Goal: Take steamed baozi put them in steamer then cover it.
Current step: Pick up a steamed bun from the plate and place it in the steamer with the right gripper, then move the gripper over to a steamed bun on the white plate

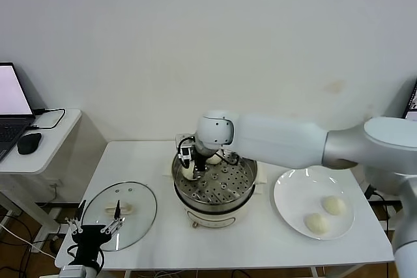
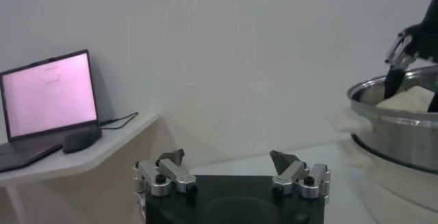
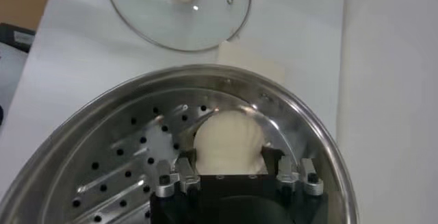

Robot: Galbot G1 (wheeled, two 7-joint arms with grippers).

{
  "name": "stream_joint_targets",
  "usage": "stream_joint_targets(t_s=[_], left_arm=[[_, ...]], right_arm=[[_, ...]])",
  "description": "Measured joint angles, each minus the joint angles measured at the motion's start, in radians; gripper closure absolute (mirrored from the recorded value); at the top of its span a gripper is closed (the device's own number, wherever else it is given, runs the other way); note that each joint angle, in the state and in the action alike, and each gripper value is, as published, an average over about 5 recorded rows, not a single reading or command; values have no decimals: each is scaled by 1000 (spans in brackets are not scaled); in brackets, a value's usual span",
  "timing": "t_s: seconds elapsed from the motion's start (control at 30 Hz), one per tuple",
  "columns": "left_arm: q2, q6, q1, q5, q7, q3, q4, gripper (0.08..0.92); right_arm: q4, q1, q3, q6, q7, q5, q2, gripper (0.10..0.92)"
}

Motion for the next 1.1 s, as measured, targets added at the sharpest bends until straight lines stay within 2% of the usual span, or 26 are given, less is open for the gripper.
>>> stream_joint_targets(t_s=[0.17,0.27,0.5,0.77,1.1], left_arm=[[4,0,2,-1,0,-2,0,177],[7,0,2,-2,0,-4,-2,177],[15,0,0,-6,1,0,-6,177],[23,-2,2,-6,2,11,-6,177],[29,-6,15,3,3,10,9,177]], right_arm=[[12,21,2,-1,-24,-1,-13,242],[34,63,-2,9,-63,-6,-43,208],[118,197,-29,68,-193,-32,-179,203],[261,287,-74,177,-332,-122,-430,203],[370,137,48,300,-404,-293,-749,203]])
